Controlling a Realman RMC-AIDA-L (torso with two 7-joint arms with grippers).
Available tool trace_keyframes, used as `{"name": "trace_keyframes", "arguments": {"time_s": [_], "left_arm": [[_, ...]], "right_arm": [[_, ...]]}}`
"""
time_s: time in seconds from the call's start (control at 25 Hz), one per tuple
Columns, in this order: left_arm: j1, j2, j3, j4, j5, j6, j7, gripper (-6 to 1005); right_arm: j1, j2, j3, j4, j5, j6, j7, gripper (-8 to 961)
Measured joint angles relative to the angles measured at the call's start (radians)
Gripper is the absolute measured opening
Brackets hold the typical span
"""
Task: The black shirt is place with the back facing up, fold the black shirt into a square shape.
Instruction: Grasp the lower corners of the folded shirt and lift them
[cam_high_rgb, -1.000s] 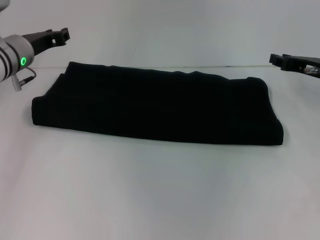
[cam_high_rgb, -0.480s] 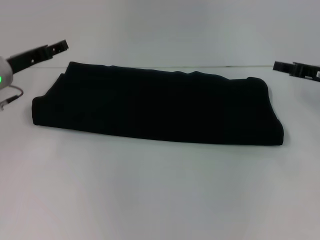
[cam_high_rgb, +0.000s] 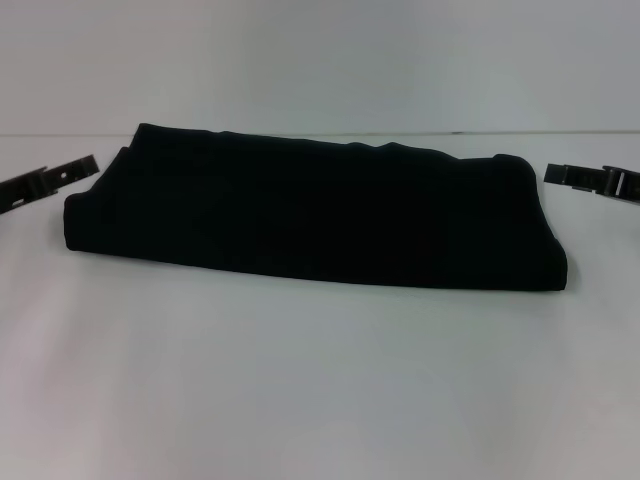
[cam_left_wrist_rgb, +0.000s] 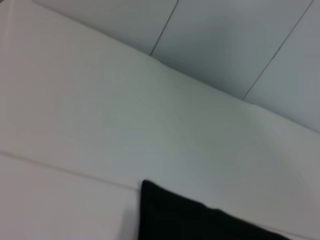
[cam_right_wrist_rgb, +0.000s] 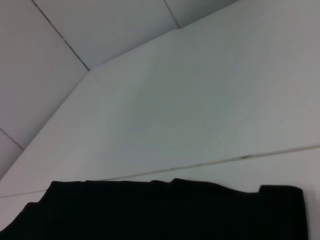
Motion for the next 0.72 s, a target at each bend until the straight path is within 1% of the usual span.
{"name": "trace_keyframes", "arguments": {"time_s": [0.12,0.32,0.52,0.72], "left_arm": [[0.040,-0.012,0.000,0.034,0.003,0.027,-0.002,938],[0.061,-0.015,0.004,0.049,0.043,0.046,0.032,937],[0.048,-0.015,0.010,0.020,0.068,0.023,0.142,936],[0.027,-0.007,0.013,-0.025,0.069,-0.013,0.219,934]], "right_arm": [[-0.005,0.004,0.000,-0.002,0.000,0.013,-0.003,538],[-0.004,0.006,-0.007,-0.002,0.001,0.020,-0.007,640],[0.002,0.007,-0.011,-0.002,-0.002,0.021,-0.008,638],[0.001,0.008,-0.011,-0.001,-0.001,0.028,-0.008,636]]}}
